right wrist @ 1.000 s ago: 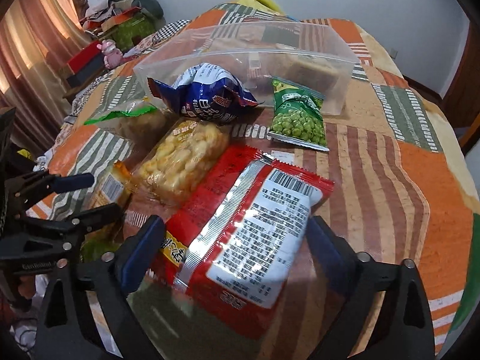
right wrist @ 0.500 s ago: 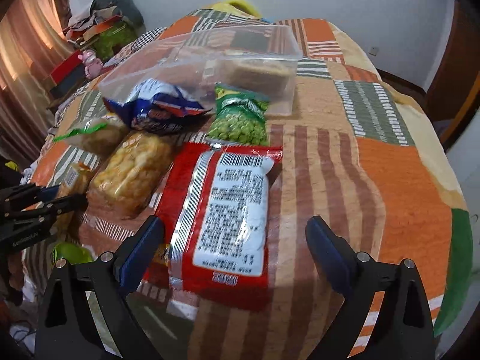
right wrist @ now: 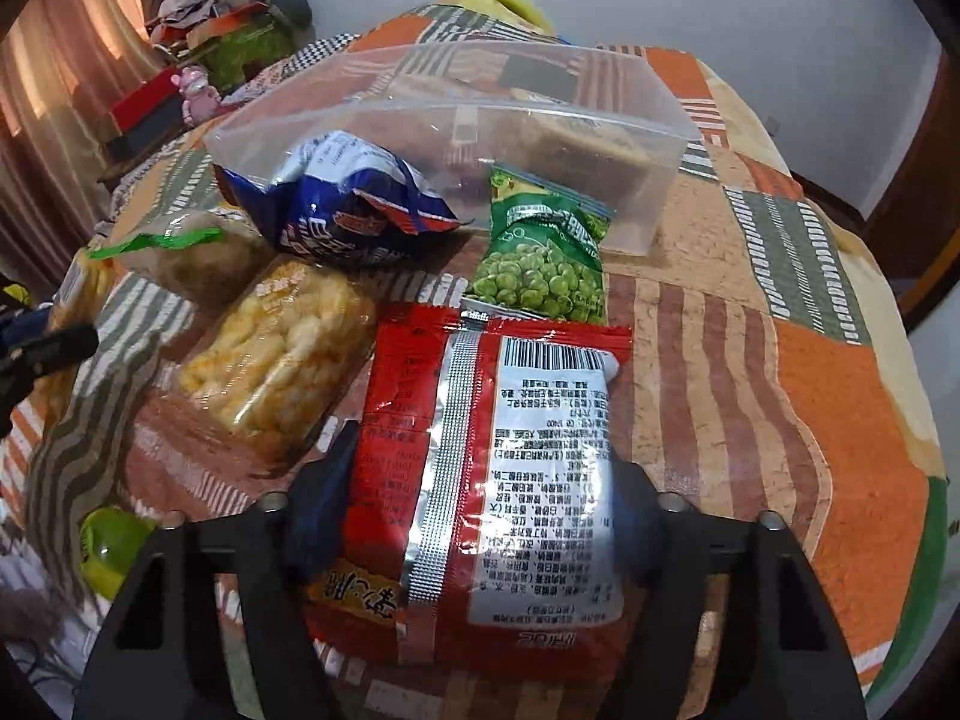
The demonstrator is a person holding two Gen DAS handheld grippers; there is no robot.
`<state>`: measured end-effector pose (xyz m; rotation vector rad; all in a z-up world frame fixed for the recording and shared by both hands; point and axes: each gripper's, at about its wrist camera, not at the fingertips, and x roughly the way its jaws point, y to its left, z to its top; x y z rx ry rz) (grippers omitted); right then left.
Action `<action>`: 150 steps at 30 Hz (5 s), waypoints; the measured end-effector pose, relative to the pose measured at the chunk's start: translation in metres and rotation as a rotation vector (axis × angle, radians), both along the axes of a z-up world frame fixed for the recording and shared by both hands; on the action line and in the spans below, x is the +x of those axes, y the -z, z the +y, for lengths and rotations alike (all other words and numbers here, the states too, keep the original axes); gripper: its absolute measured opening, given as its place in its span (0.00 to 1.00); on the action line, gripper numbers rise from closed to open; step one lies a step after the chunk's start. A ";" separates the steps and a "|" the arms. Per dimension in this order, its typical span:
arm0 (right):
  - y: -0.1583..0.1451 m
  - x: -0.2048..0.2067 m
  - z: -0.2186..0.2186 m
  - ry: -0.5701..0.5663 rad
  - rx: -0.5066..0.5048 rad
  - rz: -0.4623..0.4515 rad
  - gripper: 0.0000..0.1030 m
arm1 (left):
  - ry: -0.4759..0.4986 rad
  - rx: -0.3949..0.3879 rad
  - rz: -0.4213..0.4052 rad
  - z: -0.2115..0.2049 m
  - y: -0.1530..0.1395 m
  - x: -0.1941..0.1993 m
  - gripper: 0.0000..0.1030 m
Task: Organize snacks
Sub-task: 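Grasp the wrapped cake with the left gripper while the right grasps the red noodle packet, then carry both packets over the clear box and release them inside, then grasp the green-capped bottle with the right gripper and lift it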
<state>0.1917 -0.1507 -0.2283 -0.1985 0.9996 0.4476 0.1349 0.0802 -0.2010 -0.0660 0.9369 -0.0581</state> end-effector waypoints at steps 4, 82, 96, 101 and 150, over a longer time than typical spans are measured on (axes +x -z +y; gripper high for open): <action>-0.011 -0.006 -0.009 0.005 0.008 -0.026 0.64 | -0.003 -0.002 -0.031 0.000 -0.012 0.008 0.33; -0.113 0.040 0.025 -0.127 0.179 -0.222 0.65 | 0.006 0.035 -0.186 0.001 -0.093 0.080 0.62; -0.063 -0.058 0.041 -0.244 0.185 -0.073 0.65 | 0.002 0.069 -0.145 -0.002 -0.071 -0.029 0.67; -0.035 -0.073 0.059 -0.289 0.159 0.005 0.61 | 0.000 0.053 -0.114 -0.001 -0.059 -0.046 0.67; -0.035 0.009 -0.048 0.044 0.163 -0.030 0.41 | -0.020 0.086 -0.051 -0.051 0.030 0.077 0.58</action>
